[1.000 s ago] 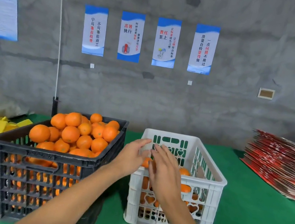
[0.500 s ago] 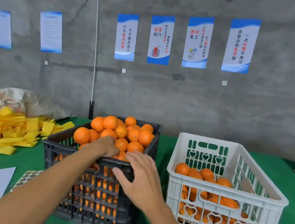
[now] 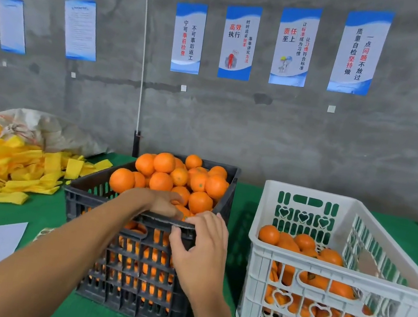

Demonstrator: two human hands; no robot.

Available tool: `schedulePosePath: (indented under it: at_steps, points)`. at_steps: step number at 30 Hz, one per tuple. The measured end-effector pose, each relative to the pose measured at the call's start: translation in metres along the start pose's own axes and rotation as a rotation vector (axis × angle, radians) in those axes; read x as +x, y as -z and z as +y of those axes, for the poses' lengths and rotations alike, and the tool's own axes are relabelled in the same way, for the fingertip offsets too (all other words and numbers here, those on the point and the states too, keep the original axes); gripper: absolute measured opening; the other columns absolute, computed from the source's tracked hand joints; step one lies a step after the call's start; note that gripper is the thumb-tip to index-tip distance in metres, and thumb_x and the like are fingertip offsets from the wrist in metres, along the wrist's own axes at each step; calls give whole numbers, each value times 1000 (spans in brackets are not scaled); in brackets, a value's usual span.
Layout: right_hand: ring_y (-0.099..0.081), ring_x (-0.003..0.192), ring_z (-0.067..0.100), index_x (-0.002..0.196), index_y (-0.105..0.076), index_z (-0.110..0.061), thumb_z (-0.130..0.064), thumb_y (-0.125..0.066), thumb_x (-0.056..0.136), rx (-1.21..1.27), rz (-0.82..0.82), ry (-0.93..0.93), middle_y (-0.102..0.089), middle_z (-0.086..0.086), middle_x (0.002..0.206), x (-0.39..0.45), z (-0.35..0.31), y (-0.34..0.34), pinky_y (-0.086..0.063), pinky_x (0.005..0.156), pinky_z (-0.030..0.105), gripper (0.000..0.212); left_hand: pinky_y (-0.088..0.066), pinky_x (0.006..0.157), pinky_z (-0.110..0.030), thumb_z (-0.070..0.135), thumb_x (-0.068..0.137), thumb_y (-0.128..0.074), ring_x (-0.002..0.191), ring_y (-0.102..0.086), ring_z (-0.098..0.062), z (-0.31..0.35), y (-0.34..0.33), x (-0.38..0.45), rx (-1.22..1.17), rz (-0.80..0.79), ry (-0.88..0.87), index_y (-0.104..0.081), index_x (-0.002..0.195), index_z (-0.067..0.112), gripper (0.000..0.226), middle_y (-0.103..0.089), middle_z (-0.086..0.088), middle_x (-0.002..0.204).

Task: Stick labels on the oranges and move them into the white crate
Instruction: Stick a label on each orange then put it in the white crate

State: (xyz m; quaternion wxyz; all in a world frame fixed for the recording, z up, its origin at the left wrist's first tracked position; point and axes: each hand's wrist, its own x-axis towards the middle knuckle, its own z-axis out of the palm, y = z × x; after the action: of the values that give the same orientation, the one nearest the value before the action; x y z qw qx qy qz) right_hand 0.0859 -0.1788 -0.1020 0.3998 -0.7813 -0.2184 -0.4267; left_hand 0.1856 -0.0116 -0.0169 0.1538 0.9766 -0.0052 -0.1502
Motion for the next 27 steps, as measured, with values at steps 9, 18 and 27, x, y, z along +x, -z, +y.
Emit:
schedulePosePath:
  at_steps: [9, 18, 27]
  points:
    - [-52, 93, 12, 87, -57, -22, -32, -66, 92, -13, 10, 45, -50, -11, 88, 0, 4, -1, -35, 114, 41, 15, -52, 99, -45, 18, 88, -79, 107, -57, -25, 4, -5, 4, -65, 189, -306, -50, 110, 24, 36, -52, -7, 134]
    - [-40, 138, 1, 152, -36, -33, -55, -54, 99, -73, -313, 77, -44, -16, 151, 2, 16, 55, -38, 116, 29, 60, -48, 99, -27, 29, 83, -87, 122, -54, -13, 32, -24, -81, -331, 1047, -751, -57, 133, 18, 60, -53, 2, 129]
    - [-53, 98, -15, 152, -26, -48, -60, -54, 96, -80, -525, -157, -55, -22, 130, -101, 55, 120, -42, 81, 11, 64, -55, 95, -29, 37, 85, -84, 129, -53, -13, 43, -208, -115, -618, 668, -842, -53, 132, 36, 56, -47, 14, 137]
